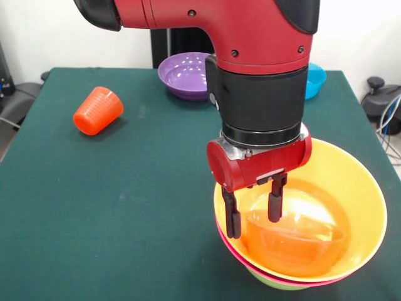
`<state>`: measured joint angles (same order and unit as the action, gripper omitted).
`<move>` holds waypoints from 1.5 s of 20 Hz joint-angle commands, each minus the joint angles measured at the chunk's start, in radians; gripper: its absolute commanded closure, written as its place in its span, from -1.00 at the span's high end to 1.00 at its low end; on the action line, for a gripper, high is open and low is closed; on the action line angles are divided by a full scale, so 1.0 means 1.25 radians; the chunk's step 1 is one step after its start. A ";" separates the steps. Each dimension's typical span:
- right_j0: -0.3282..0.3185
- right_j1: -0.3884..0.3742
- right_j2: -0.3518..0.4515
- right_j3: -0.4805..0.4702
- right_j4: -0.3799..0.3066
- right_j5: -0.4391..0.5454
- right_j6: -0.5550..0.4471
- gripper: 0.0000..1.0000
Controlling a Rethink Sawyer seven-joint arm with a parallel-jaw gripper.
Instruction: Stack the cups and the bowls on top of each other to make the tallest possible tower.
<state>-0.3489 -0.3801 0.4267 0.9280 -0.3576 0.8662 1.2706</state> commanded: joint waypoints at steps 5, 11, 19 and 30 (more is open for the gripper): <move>0.032 0.024 -0.027 0.064 0.005 -0.052 0.141 1.00; 0.032 0.031 -0.032 0.081 0.011 -0.074 0.148 1.00; 0.050 0.037 -0.054 0.080 0.022 -0.092 0.160 1.00; 0.067 0.053 -0.078 0.097 0.027 -0.138 0.176 1.00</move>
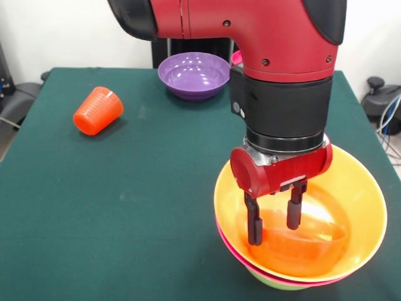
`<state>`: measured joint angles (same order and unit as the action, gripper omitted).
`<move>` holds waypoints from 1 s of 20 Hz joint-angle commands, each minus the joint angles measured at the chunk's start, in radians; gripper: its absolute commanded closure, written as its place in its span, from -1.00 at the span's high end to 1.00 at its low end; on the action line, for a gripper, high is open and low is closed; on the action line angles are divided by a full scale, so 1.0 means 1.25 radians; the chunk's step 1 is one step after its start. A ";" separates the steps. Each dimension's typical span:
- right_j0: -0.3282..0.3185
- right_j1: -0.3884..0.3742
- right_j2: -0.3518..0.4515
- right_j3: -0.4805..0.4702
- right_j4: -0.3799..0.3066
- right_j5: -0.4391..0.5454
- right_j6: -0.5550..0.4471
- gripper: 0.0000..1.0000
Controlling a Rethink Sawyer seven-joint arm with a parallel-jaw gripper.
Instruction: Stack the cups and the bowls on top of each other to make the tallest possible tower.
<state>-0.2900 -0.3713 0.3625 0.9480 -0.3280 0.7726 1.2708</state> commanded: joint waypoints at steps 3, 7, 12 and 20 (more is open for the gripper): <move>0.026 0.046 -0.036 0.087 0.004 -0.077 0.187 1.00; 0.036 0.047 -0.051 0.092 0.006 -0.095 0.196 1.00; 0.045 0.049 -0.064 0.091 0.007 -0.106 0.192 1.00; 0.050 0.049 -0.071 0.083 0.004 -0.099 0.190 1.00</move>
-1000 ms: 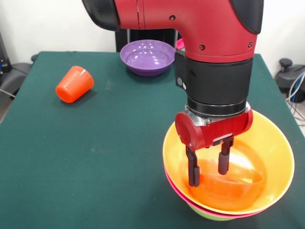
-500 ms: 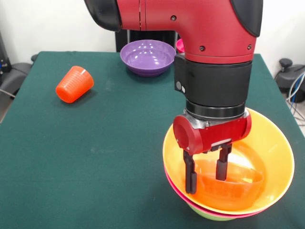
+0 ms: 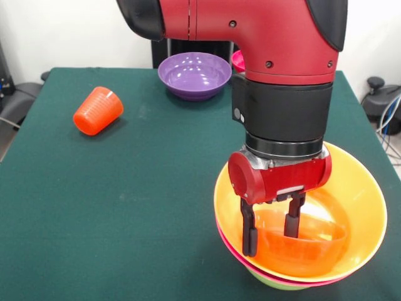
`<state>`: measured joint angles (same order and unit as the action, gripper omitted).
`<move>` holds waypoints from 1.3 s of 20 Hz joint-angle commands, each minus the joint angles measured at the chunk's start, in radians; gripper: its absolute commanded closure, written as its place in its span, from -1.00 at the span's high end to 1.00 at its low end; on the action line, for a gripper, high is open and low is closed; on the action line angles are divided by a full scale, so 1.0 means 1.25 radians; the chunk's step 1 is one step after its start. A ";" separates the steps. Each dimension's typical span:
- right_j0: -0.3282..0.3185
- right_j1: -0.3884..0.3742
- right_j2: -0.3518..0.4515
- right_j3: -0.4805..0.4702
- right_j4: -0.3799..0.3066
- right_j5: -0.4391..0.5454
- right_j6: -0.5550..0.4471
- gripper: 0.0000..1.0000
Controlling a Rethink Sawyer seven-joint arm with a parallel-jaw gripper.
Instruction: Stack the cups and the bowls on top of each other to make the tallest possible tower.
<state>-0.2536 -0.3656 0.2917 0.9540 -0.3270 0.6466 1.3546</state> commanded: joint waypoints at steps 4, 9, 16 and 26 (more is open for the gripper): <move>0.020 0.046 -0.014 0.077 0.004 0.007 0.120 1.00; 0.020 0.049 -0.012 0.076 0.007 0.008 0.112 1.00; 0.021 0.051 -0.014 0.073 0.013 0.013 0.114 1.00; 0.019 0.053 -0.010 0.069 0.010 0.010 0.094 1.00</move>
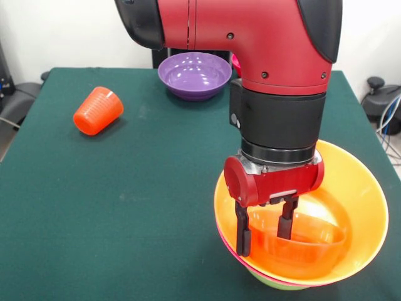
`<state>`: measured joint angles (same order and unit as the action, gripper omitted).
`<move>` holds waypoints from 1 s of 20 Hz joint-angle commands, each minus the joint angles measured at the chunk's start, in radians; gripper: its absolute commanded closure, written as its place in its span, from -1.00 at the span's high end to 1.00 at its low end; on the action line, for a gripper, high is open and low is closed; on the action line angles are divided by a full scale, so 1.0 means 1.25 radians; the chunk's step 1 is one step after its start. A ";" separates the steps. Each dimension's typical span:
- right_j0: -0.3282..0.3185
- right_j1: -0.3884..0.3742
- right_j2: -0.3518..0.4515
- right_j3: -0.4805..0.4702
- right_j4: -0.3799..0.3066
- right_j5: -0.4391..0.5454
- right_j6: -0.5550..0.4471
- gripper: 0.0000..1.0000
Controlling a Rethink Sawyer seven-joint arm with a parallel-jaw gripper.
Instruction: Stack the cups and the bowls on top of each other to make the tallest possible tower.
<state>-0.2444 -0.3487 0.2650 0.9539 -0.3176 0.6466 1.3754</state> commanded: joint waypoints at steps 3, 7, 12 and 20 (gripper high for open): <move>0.013 0.038 0.010 0.067 0.003 0.019 0.074 1.00; 0.019 0.024 0.001 0.075 0.010 0.037 0.091 1.00; 0.023 0.020 -0.001 0.079 0.016 0.045 0.091 1.00; 0.032 0.025 -0.016 0.069 0.056 0.098 0.107 -1.00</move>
<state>-0.2356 -0.3504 0.2456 0.9539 -0.2644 0.6474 1.3754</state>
